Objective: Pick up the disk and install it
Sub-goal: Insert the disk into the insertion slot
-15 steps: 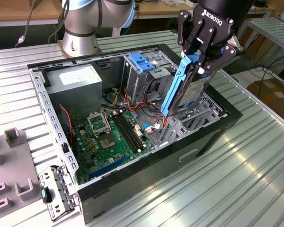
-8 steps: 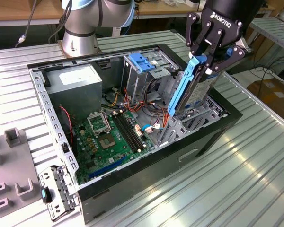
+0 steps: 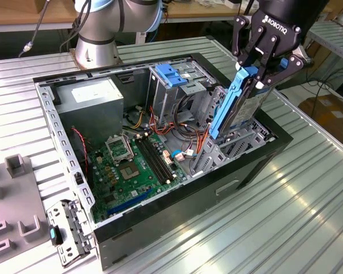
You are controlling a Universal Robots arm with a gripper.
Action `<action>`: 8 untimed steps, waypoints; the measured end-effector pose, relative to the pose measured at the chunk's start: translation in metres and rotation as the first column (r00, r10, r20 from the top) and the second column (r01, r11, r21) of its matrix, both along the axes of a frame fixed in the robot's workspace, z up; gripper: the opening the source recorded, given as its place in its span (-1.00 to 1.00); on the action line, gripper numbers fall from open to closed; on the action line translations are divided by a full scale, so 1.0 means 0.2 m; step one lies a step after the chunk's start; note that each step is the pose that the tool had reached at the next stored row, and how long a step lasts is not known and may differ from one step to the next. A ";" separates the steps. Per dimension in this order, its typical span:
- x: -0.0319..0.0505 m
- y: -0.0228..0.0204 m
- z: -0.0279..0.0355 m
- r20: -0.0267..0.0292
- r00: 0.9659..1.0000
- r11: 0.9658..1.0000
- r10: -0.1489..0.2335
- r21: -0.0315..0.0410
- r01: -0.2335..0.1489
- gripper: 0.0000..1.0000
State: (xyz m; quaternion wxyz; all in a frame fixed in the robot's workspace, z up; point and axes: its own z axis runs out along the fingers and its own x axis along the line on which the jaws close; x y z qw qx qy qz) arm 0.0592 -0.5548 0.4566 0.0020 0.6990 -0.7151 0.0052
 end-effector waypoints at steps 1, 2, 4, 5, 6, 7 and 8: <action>0.003 -0.002 -0.004 0.000 1.000 1.000 -0.002 0.000 0.002 -0.25; 0.004 -0.002 -0.006 0.000 1.000 1.000 -0.004 0.000 0.004 -0.25; 0.008 -0.003 -0.010 0.000 1.000 1.000 -0.013 0.000 0.013 -0.25; 0.009 -0.004 -0.012 0.000 1.000 1.000 -0.017 0.000 0.017 -0.25; 0.010 -0.005 -0.014 0.000 1.000 1.000 -0.018 0.000 0.018 -0.25; 0.011 -0.006 -0.015 0.000 1.000 1.000 -0.018 0.000 0.018 -0.25; 0.011 -0.009 -0.016 0.000 1.000 1.000 -0.018 0.000 0.018 -0.25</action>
